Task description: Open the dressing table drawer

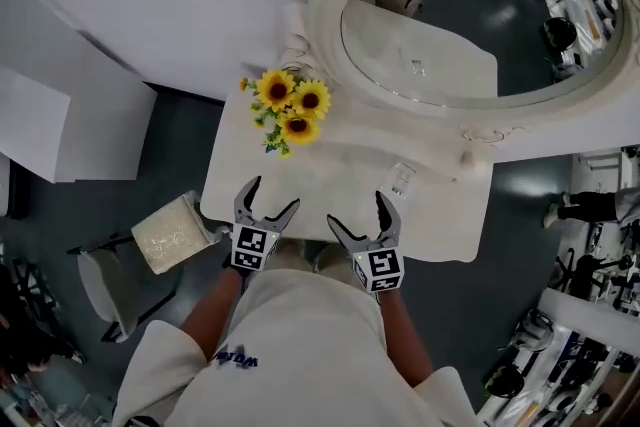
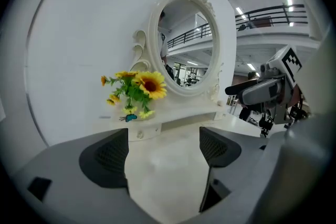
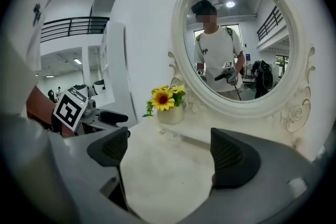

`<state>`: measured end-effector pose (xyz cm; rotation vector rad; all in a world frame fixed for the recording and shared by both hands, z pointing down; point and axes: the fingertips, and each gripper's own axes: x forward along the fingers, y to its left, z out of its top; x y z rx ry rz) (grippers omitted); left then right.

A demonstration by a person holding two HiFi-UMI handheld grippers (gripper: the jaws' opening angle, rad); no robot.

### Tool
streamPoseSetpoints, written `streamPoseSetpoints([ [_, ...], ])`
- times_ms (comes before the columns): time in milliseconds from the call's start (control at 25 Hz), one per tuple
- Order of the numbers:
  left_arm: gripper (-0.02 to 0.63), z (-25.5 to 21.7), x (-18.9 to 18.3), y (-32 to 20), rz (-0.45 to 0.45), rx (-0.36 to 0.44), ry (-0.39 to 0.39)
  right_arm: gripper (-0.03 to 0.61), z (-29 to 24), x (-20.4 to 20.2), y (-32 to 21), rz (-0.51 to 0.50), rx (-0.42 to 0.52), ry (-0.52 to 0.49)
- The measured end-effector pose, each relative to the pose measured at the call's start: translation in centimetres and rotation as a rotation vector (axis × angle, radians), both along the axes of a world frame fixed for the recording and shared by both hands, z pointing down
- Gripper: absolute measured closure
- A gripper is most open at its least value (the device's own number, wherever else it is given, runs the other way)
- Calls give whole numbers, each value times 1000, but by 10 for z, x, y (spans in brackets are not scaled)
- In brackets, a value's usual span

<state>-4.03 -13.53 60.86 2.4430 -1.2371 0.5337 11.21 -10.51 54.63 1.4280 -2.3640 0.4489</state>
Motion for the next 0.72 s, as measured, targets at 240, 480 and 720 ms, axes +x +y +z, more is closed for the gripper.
streamPoseSetpoints([
  [240,187,43,5,-15,86,-68,-28,69,29,-7,-12,63,-36,2],
  [480,187,80,11,-40,60,-84,-54,71,53,-11,-30,24,-47,1],
  [720,187,91,15,-62,-55,-66,-76,72,63,-8,-26,-7,-76,-1],
])
